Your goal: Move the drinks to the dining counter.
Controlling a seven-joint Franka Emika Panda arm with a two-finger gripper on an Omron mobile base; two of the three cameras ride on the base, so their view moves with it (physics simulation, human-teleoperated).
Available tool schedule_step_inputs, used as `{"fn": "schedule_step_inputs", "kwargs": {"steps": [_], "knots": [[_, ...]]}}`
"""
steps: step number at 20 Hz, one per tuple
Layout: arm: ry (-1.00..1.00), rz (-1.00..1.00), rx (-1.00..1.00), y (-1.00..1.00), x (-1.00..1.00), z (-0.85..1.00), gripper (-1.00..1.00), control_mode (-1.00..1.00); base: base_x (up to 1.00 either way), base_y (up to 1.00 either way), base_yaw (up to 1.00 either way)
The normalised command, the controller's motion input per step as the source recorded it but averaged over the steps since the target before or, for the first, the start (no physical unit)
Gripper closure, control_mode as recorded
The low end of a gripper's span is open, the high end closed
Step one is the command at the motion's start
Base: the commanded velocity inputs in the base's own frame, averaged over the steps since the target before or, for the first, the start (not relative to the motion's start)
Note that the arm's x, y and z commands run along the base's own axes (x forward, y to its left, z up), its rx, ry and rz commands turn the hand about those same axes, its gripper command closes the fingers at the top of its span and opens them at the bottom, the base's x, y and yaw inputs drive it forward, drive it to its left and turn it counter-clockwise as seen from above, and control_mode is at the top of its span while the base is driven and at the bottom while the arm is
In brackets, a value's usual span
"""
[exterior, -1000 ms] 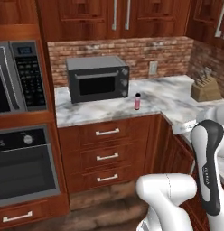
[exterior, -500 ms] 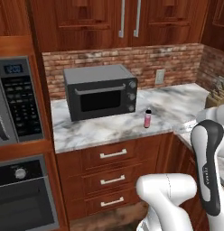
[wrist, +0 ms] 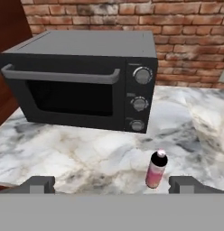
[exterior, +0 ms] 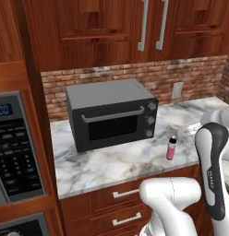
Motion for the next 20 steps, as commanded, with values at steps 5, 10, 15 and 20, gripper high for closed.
{"fn": "schedule_step_inputs", "kwargs": {"steps": [5, 10, 15, 20], "knots": [[0.00, 0.00, 0.00, 0.00, 0.00, 0.00, -1.00, 1.00, 0.59, 0.00, -0.03], [0.00, 0.00, 0.00, 0.00, 0.00, 0.00, -1.00, 1.00, 0.30, 0.00, -0.01], [0.00, 0.00, 0.00, 0.00, 0.00, 0.00, -1.00, 1.00, 0.00, 0.00, 0.00], [0.04, -0.02, 0.00, 0.00, 0.00, 0.00, -1.00, -1.00, 0.00, 0.00, 0.00]]}}
